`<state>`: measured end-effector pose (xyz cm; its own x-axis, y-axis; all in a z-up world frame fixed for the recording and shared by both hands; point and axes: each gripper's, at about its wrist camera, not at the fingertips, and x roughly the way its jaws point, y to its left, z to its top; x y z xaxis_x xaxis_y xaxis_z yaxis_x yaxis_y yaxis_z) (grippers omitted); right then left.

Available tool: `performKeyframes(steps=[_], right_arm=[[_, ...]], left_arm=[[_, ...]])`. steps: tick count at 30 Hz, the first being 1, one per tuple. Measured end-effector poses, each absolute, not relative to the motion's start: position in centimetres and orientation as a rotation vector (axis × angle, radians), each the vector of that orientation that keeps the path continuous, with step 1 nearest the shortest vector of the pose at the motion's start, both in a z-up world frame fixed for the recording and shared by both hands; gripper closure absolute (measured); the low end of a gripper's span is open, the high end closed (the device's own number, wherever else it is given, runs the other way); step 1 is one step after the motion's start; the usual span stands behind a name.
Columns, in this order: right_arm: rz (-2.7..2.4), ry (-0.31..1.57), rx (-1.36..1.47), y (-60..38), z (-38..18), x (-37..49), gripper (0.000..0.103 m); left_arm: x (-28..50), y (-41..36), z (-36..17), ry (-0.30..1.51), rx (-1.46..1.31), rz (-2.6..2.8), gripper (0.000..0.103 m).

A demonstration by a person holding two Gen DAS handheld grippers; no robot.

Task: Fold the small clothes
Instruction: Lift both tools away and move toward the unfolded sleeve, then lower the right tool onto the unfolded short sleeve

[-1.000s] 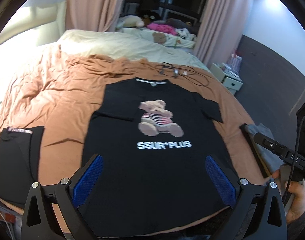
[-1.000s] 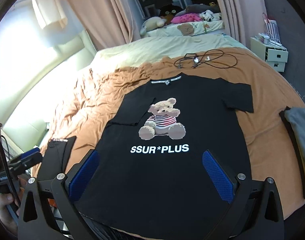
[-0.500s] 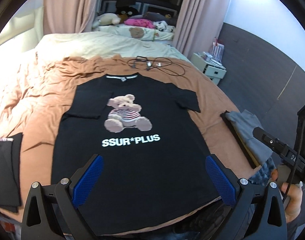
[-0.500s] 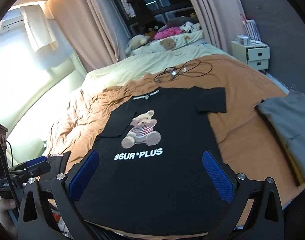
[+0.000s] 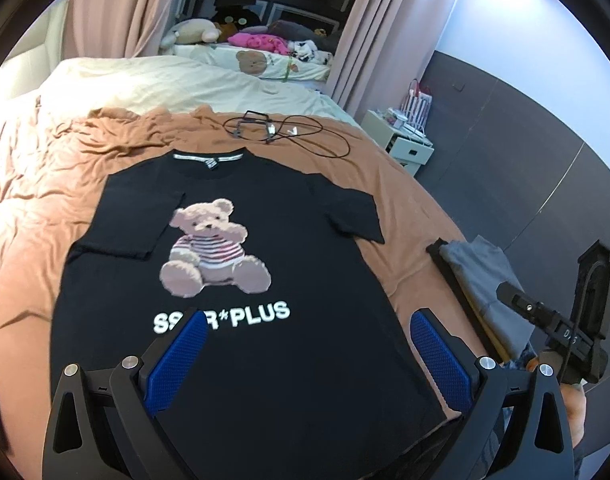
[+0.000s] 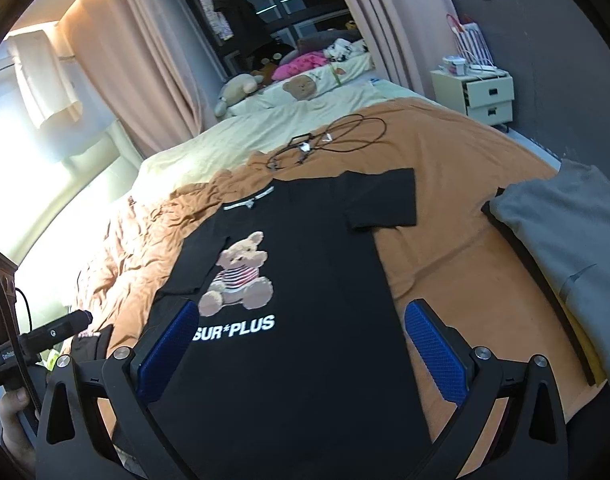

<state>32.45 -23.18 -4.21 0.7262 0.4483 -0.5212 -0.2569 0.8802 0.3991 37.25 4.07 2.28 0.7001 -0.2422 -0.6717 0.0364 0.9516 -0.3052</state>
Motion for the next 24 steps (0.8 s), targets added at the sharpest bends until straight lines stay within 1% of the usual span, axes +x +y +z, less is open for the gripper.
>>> performKeyframes(steps=[4, 7, 12, 14, 15, 17, 24], right_arm=[[0.394, 0.65, 0.355, -23.9, -5.3, 35.1, 0.007], [0.397, 0.667, 0.395, -24.6, -6.6, 37.2, 0.018], [0.388, 0.689, 0.414, -24.8, -8.3, 40.6, 0.019], [0.388, 0.7, 0.449, -25.0, -9.1, 42.2, 0.02], [0.388, 0.705, 0.468, -25.1, -9.5, 43.1, 0.021], [0.39, 0.717, 0.506, -25.5, -10.2, 44.6, 0.027], [0.392, 0.728, 0.634, -27.7, -13.3, 50.3, 0.028]], left_arm=[[40.0, 3.7, 1.3, 0.78, -0.282, -0.179, 0.005], [41.8, 3.4, 0.5, 0.783, -0.275, -0.183, 0.007], [44.9, 3.8, -1.1, 0.806, -0.316, -0.188, 0.015], [46.3, 3.9, -1.8, 0.82, -0.332, -0.185, 0.016], [47.1, 3.9, -2.2, 0.828, -0.335, -0.18, 0.018], [48.5, 3.9, -2.9, 0.847, -0.337, -0.173, 0.022], [53.3, 3.0, -5.1, 0.899, -0.312, -0.175, 0.027]])
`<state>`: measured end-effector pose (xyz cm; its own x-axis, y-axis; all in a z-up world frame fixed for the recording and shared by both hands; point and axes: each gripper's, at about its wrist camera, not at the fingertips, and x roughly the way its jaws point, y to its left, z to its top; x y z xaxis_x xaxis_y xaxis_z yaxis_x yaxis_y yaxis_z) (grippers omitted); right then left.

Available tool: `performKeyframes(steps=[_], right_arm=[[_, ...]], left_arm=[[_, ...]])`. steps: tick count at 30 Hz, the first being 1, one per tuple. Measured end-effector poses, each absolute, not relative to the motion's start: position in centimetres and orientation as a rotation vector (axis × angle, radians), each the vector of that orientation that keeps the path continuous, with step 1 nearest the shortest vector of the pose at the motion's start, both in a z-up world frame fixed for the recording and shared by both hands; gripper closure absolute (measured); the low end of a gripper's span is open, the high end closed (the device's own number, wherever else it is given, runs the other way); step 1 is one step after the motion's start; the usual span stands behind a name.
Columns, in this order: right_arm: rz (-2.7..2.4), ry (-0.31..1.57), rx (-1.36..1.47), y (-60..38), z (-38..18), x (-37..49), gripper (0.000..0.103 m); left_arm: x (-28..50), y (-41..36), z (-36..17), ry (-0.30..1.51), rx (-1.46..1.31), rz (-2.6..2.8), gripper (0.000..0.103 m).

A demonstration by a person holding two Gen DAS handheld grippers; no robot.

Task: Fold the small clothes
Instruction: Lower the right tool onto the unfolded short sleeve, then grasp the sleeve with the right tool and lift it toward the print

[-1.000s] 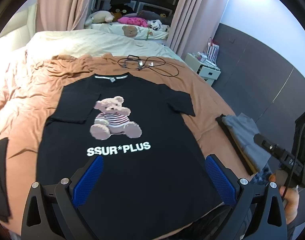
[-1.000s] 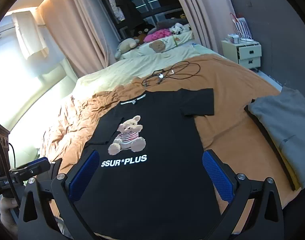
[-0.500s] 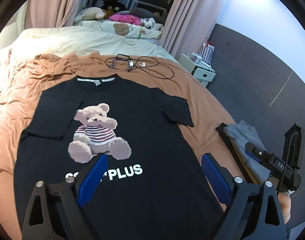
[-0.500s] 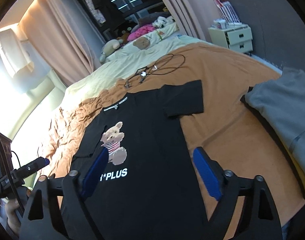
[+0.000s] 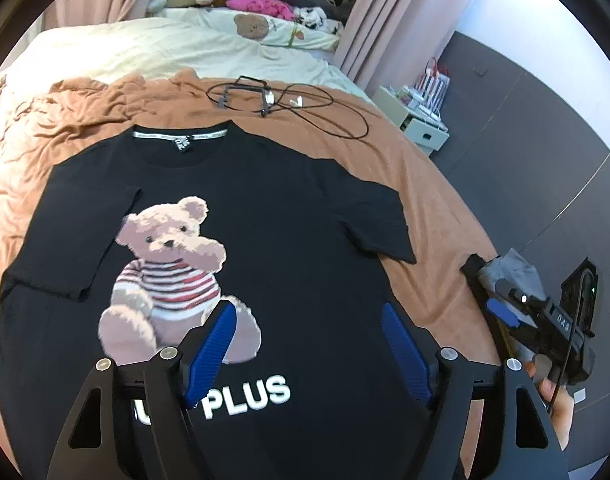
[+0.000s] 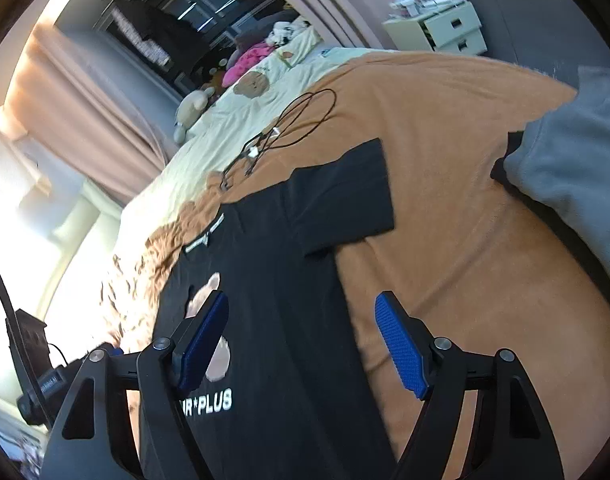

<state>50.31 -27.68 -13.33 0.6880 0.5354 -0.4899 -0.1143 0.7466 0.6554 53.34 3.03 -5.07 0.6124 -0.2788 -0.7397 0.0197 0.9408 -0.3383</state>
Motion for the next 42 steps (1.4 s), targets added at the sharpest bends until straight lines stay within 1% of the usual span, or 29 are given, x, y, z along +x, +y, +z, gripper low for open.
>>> performKeyframes(steps=[4, 6, 8, 11, 13, 15, 20, 22, 25, 27, 30, 32, 33, 38, 39, 41, 42], right_arm=[[0.398, 0.727, 0.68, -28.1, -15.2, 53.2, 0.034], [0.401, 0.727, 0.697, -28.2, -16.3, 54.4, 0.035], [0.4, 0.732, 0.711, -28.5, -17.1, 55.6, 0.036], [0.409, 0.75, 0.743, -28.8, -18.4, 57.9, 0.043], [0.419, 0.756, 0.758, -29.1, -19.0, 59.1, 0.044], [0.431, 0.766, 0.781, -29.5, -19.6, 60.4, 0.044], [0.43, 0.781, 0.8, -30.3, -20.3, 63.1, 0.044], [0.431, 0.793, 0.799, -30.2, -20.6, 64.1, 0.044], [0.427, 0.815, 0.792, -29.9, -20.9, 65.4, 0.044], [0.432, 0.837, 0.801, -29.8, -21.3, 66.5, 0.05], [0.409, 0.862, 0.785, -29.8, -21.8, 67.7, 0.051], [0.405, 0.874, 0.794, -29.9, -22.2, 68.5, 0.059], [0.406, 0.874, 0.795, -29.8, -22.0, 68.7, 0.059], [0.42, 0.877, 0.772, -29.2, -21.8, 69.7, 0.06], [0.418, 0.879, 0.769, -29.3, -21.8, 69.9, 0.063], [0.412, 0.885, 0.76, -29.3, -22.0, 70.1, 0.072], [0.412, 0.885, 0.756, -29.2, -22.1, 70.3, 0.074]], left_arm=[[56.2, 1.9, -5.9, 0.94, -0.261, -0.182, 0.03], [57.6, 1.3, -6.2, 0.957, -0.243, -0.187, 0.033], [58.8, 0.9, -6.4, 0.962, -0.24, -0.195, 0.033], [60.9, 0.2, -7.0, 0.97, -0.227, -0.189, 0.033], [62.2, -0.3, -7.4, 0.979, -0.219, -0.185, 0.039], [63.4, -0.7, -7.9, 0.989, -0.217, -0.183, 0.041], [66.2, -1.4, -9.3, 1.014, -0.211, -0.168, 0.044], [67.0, -1.6, -9.8, 1.022, -0.216, -0.165, 0.048], [68.5, -1.9, -10.9, 1.036, -0.224, -0.157, 0.051], [69.3, -2.1, -11.6, 1.048, -0.224, -0.156, 0.055], [70.3, -2.5, -12.6, 1.065, -0.224, -0.16, 0.058], [70.8, -2.8, -13.1, 1.07, -0.217, -0.165, 0.058], [71.1, -3.0, -13.4, 1.073, -0.212, -0.168, 0.059], [72.4, -3.8, -15.3, 1.1, -0.203, -0.176, 0.07], [72.7, -3.9, -15.6, 1.103, -0.204, -0.179, 0.072], [73.1, -4.3, -16.3, 1.109, -0.208, -0.185, 0.073], [73.3, -4.4, -16.5, 1.112, -0.208, -0.189, 0.073]])
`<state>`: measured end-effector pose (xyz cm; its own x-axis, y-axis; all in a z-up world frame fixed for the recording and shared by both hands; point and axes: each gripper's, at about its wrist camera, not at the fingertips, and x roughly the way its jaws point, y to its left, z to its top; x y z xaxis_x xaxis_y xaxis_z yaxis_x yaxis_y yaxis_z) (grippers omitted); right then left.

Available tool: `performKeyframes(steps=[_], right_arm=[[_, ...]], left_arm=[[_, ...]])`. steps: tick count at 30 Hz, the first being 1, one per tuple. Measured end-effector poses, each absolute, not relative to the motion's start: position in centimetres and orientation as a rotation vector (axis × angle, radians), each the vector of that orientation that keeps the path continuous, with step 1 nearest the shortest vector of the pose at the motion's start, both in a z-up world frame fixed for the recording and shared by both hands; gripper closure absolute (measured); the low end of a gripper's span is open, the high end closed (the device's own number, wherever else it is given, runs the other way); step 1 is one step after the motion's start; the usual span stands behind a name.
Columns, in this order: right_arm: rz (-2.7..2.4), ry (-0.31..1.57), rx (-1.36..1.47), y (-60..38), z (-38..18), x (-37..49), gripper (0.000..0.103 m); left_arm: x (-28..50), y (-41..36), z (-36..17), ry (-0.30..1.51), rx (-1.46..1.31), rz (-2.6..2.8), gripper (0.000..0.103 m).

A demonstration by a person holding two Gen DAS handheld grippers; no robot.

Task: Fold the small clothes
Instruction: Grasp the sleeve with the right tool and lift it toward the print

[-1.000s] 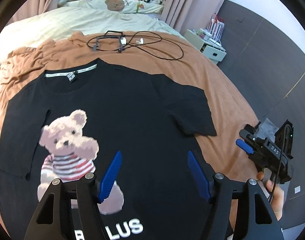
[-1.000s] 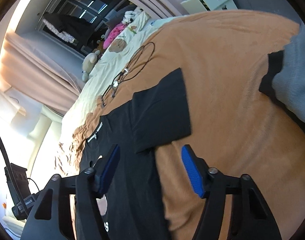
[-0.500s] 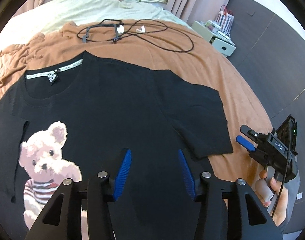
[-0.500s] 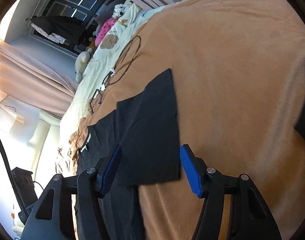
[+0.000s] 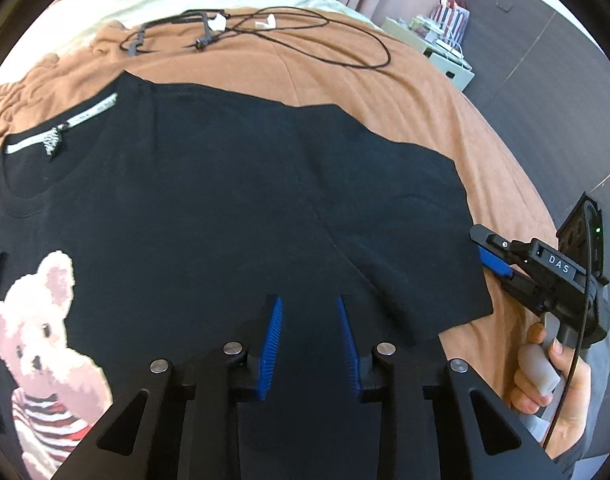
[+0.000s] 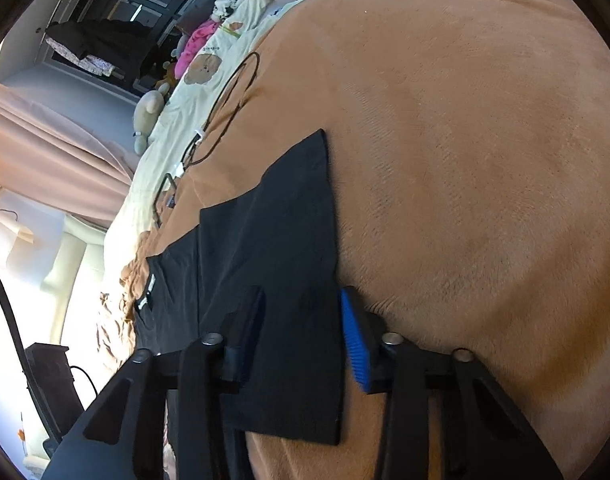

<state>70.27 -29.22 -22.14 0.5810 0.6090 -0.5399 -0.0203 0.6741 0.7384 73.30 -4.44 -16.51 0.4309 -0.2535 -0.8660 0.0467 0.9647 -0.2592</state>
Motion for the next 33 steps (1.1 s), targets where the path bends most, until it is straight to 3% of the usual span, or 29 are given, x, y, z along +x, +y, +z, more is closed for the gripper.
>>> performKeyframes(steps=[2, 5, 18, 33], right_arm=[[0.403, 0.893, 0.753, -29.4, -22.1, 70.6, 0.09], [0.383, 0.871, 0.788, -29.9, -21.7, 70.4, 0.102], [0.585, 0.752, 0.837, -28.9, -16.5, 67.3, 0.103], [0.761, 0.727, 0.792, -27.0, -14.6, 65.2, 0.103]], left_arm=[[73.8, -5.0, -16.9, 1.117, -0.2, -0.196, 0.075], [74.5, -5.8, -17.5, 1.121, -0.203, -0.208, 0.077], [75.8, -6.7, -19.2, 1.13, -0.233, -0.186, 0.079], [74.0, -2.4, -14.5, 1.103, -0.215, -0.1, 0.079]])
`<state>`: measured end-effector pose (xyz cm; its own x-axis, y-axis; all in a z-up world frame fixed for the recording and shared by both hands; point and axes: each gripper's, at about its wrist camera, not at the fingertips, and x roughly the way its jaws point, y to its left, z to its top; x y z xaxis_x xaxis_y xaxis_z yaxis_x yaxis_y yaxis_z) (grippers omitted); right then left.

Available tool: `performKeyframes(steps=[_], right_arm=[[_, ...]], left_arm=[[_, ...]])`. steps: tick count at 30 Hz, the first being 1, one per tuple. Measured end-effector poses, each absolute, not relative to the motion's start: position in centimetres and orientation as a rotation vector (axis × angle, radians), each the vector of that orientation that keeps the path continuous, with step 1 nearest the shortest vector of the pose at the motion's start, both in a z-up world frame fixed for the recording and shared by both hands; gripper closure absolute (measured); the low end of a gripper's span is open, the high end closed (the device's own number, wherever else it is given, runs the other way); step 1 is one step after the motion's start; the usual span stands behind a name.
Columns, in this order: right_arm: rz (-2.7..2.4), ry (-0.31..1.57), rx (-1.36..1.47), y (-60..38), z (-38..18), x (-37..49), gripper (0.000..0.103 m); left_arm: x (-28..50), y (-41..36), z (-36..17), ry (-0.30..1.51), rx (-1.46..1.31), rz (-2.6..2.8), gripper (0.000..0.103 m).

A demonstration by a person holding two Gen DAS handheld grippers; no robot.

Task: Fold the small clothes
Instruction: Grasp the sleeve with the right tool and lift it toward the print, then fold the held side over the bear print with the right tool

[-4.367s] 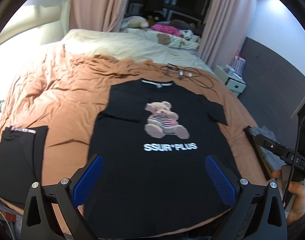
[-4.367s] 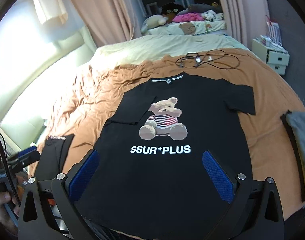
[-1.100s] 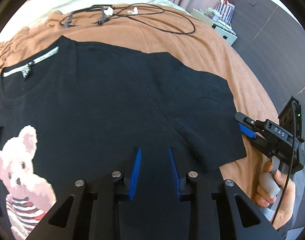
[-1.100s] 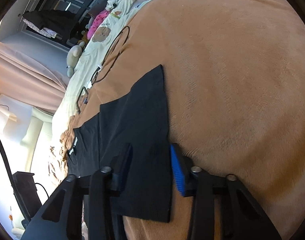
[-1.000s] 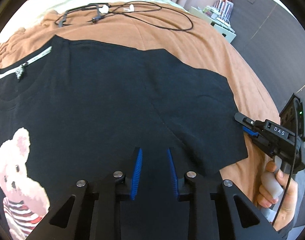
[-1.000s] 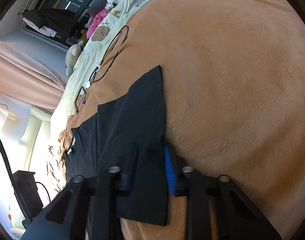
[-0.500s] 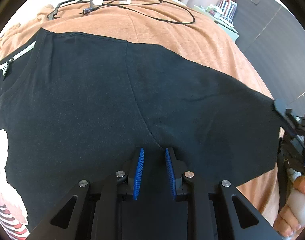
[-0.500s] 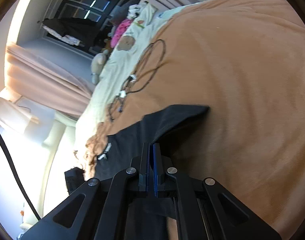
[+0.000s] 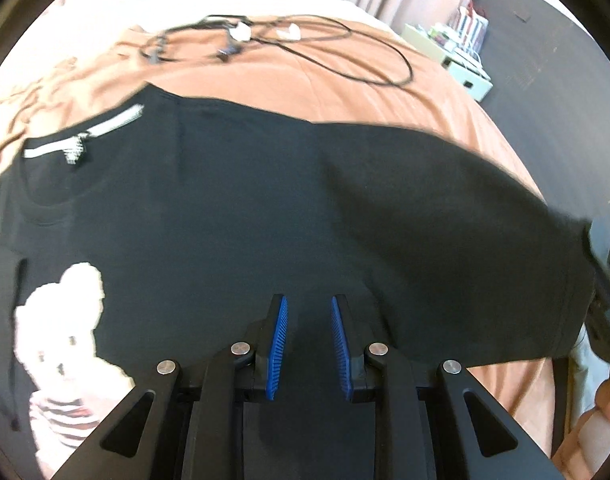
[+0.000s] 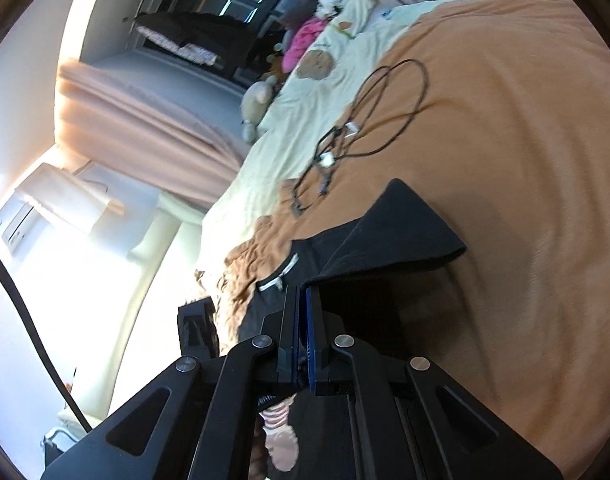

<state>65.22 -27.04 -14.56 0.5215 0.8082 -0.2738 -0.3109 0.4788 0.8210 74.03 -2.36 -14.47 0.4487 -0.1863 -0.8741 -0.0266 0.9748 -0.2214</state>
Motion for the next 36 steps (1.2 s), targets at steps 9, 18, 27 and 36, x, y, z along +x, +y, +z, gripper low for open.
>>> performKeyframes(steps=[9, 18, 27, 36], right_arm=[[0.828, 0.789, 0.751, -23.4, -15.6, 66.9, 0.103], [0.854, 0.88, 0.612, -19.2, -15.2, 68.3, 0.103], [0.785, 0.894, 0.632, -22.7, -13.5, 68.3, 0.038], [0.666, 0.876, 0.701, -29.8, -15.1, 67.1, 0.038]], left_arm=[[71.5, 2.3, -11.2, 1.083, -0.225, -0.009, 0.079], [69.7, 5.3, -8.8, 1.062, -0.248, 0.026, 0.079], [68.6, 6.1, -7.4, 1.046, -0.26, 0.008, 0.079], [68.8, 1.6, -7.9, 1.054, -0.23, -0.096, 0.078]])
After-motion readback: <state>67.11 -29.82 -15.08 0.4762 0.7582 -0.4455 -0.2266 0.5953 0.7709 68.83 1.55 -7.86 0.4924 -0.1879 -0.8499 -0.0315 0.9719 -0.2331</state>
